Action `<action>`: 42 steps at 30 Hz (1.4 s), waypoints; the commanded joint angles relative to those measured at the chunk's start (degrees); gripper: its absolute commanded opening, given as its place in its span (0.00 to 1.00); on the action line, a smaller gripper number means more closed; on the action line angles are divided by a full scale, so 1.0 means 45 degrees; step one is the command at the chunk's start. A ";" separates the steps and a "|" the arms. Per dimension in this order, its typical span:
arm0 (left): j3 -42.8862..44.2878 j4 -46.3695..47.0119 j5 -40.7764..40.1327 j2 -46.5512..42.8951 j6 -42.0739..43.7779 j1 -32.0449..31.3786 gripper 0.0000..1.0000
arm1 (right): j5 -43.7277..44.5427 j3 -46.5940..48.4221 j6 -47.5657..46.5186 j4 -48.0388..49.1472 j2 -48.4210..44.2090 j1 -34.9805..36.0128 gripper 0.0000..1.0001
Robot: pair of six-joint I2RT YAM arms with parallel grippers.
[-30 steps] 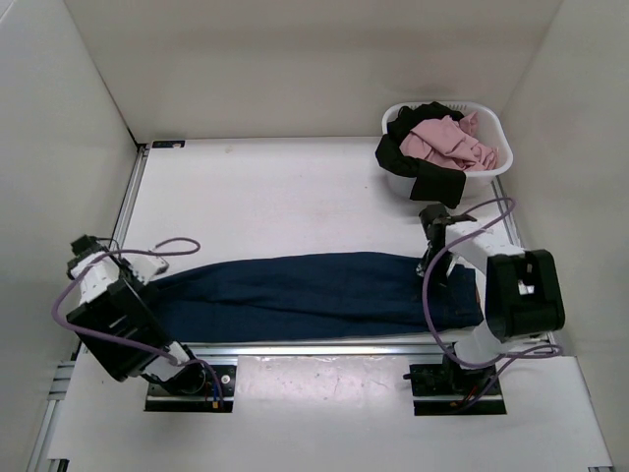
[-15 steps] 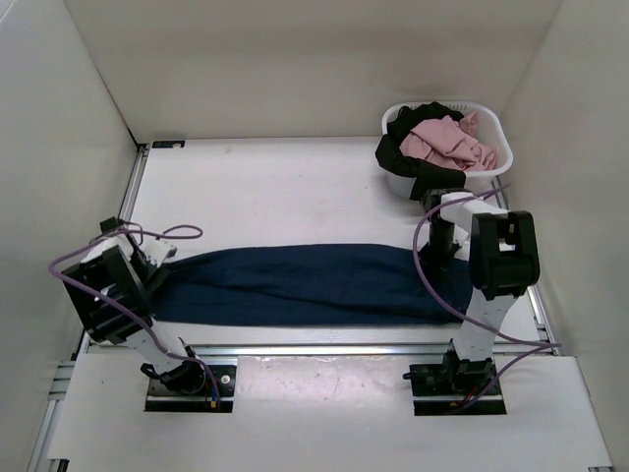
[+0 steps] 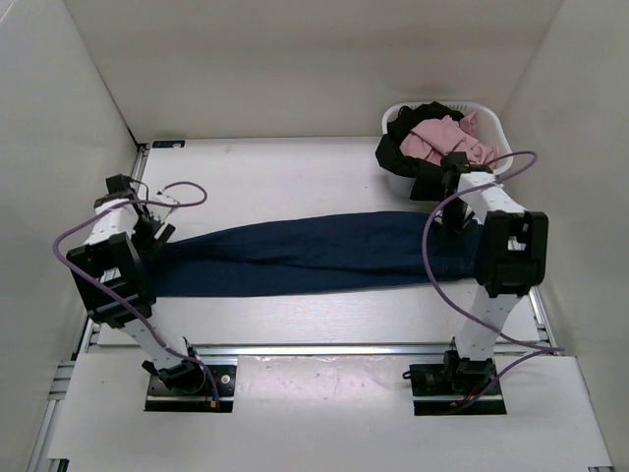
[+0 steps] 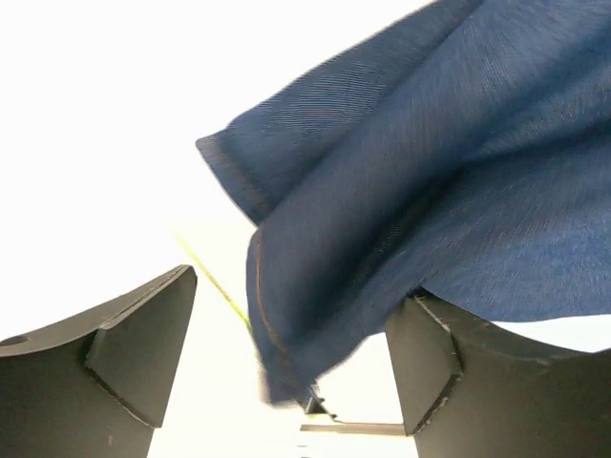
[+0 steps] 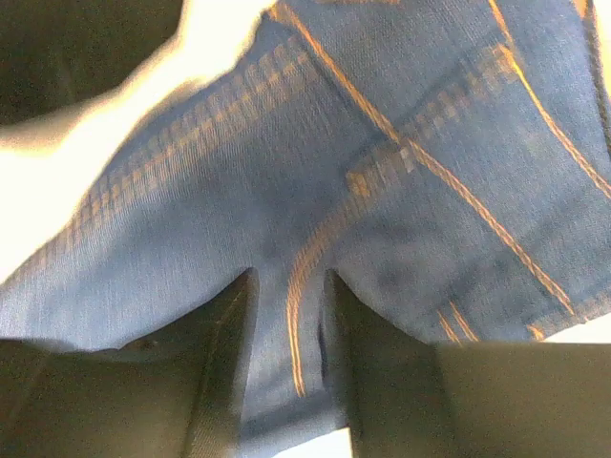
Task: Fold and stack the trousers
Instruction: Fold the trousers
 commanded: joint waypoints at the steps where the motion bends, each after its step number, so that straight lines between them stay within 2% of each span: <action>1: 0.1277 -0.1451 0.0687 -0.1227 0.0053 0.0033 0.89 | -0.0608 -0.0929 -0.0401 -0.0485 -0.2830 -0.0356 0.53; 3: 0.1396 -0.2701 0.0824 -0.1383 0.0403 0.0033 0.90 | -0.1429 -0.1652 -0.0400 -0.0719 -0.3617 -0.0803 0.60; 6: 0.0521 -0.2979 0.0439 -0.1637 0.0833 0.0033 0.90 | -0.1665 -0.2844 -0.0399 -0.0974 -0.4789 -0.1312 0.65; 11: -0.1705 -0.1344 -0.0716 -0.1464 0.0973 0.0033 0.89 | -0.2561 -0.3880 -0.0654 -0.0974 -0.4948 -0.2112 0.68; 14: -0.1826 -0.0928 -0.1107 -0.1055 0.0973 0.0033 0.88 | -0.3422 -0.3999 -0.0654 -0.0857 -0.4831 -0.2387 0.69; 19: -0.1592 -0.0461 -0.1634 -0.0742 0.0740 0.0033 0.86 | -0.3540 -0.3999 -0.0771 -0.0857 -0.4540 -0.2506 0.70; 22: -0.1125 -0.0322 -0.2064 -0.0292 0.0136 0.0033 0.76 | -0.3423 -0.3999 -0.0771 -0.0604 -0.4110 -0.2623 0.70; 23: -0.0775 -0.0322 -0.2065 -0.0175 -0.0060 0.0033 0.70 | -0.3423 -0.3883 -0.0655 -0.0603 -0.3877 -0.2739 0.72; 27: -0.0459 -0.0322 -0.2182 -0.0017 -0.0453 0.0033 0.56 | -0.3347 -0.3629 -0.0362 -0.0466 -0.3620 -0.2740 0.77; 28: -0.0459 -0.0322 -0.2182 -0.0017 -0.0453 0.0033 0.47 | -0.3229 -0.3628 -0.0361 -0.0331 -0.3504 -0.2740 0.77; 30: -0.0459 -0.0322 -0.2182 -0.0135 -0.0453 0.0033 0.34 | -0.2878 -0.3628 -0.0224 -0.0329 -0.3347 -0.2740 0.73; 31: -0.0459 -0.0322 -0.2182 -0.0135 -0.0453 0.0033 0.27 | -0.2876 -0.3493 -0.0089 -0.0329 -0.3018 -0.2875 0.66; 32: -0.0459 -0.0322 -0.2298 -0.0135 -0.0453 0.0033 0.14 | -0.2760 -0.3492 -0.0088 -0.0329 -0.3015 -0.2877 0.61; 34: -0.0459 -0.0322 -0.2300 -0.0135 -0.0298 0.0033 0.14 | -0.2566 -0.3492 0.0029 -0.0329 -0.2820 -0.3012 0.49; 35: -0.0459 -0.0322 -0.2300 -0.0251 -0.0297 0.0033 0.14 | -0.2138 -0.3356 0.0030 -0.0329 -0.2704 -0.3013 0.32; 38: -0.0324 -0.0322 -0.2300 -0.0252 -0.0297 0.0033 0.14 | -0.1491 -0.2967 0.0166 -0.0466 -0.2702 -0.3013 0.08; 40: -0.0013 -0.0322 -0.2104 -0.0369 -0.0297 0.0150 0.14 | -0.1179 -0.2771 0.0166 -0.0621 -0.2702 -0.3013 0.00; 42: 0.0301 -0.0205 -0.1813 -0.0506 -0.0297 0.0150 0.14 | -0.1177 -0.2595 0.0050 -0.0758 -0.2702 -0.3013 0.00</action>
